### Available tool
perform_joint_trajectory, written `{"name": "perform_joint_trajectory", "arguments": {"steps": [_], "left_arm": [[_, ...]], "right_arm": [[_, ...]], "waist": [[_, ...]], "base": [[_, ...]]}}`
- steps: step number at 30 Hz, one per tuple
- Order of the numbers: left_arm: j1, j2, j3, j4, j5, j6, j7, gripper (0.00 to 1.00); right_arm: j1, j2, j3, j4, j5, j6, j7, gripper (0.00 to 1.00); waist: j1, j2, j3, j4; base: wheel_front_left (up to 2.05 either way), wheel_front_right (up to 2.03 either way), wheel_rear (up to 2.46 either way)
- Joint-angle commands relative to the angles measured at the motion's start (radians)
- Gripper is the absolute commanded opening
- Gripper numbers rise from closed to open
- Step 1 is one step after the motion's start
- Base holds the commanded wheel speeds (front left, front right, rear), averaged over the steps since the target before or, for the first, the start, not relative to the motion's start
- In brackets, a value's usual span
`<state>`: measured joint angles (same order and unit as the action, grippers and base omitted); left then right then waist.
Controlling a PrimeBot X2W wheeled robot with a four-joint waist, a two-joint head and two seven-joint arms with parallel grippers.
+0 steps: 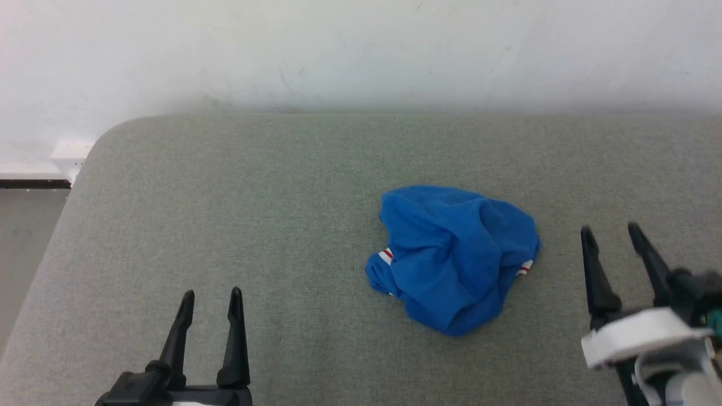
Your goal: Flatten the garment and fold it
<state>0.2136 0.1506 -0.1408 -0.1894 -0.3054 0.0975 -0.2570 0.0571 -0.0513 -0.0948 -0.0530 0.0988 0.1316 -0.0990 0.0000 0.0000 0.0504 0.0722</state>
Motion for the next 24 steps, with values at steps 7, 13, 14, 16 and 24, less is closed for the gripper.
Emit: {"name": "perform_joint_trajectory", "arguments": {"steps": [7, 13, 14, 16, 24], "left_arm": [[-0.039, -0.048, 0.044, 0.025, 0.056, -0.071, -0.005, 1.0], [-0.067, -0.069, 0.054, 0.047, 0.07, -0.108, -0.005, 1.0], [-0.074, -0.072, 0.052, 0.053, 0.074, -0.116, -0.005, 1.0], [-0.087, -0.08, 0.051, 0.064, 0.075, -0.127, -0.005, 1.0], [-0.115, -0.095, 0.071, 0.08, 0.077, -0.153, -0.005, 1.0]], "right_arm": [[-0.252, -0.015, -0.004, 0.022, -0.043, -0.001, 0.308, 1.0], [-0.352, -0.088, 0.004, 0.082, -0.026, -0.001, 0.502, 1.0], [-0.361, -0.101, 0.001, 0.1, -0.022, -0.001, 0.547, 1.0], [-0.37, -0.134, -0.001, 0.126, -0.028, -0.001, 0.622, 1.0], [-0.336, -0.221, 0.085, 0.141, 0.028, -0.001, 0.77, 1.0]], "waist": [[0.0, 0.0, 0.061, 0.018], [0.0, 0.0, 0.11, 0.043], [0.0, 0.0, 0.118, 0.051], [0.0, 0.0, 0.131, 0.069], [0.0, 0.0, 0.19, 0.111]], "base": [[0.0, 0.0, 0.0], [0.0, 0.0, 0.0], [0.0, 0.0, 0.0], [0.0, 0.0, 0.0], [0.0, 0.0, 0.0]]}}
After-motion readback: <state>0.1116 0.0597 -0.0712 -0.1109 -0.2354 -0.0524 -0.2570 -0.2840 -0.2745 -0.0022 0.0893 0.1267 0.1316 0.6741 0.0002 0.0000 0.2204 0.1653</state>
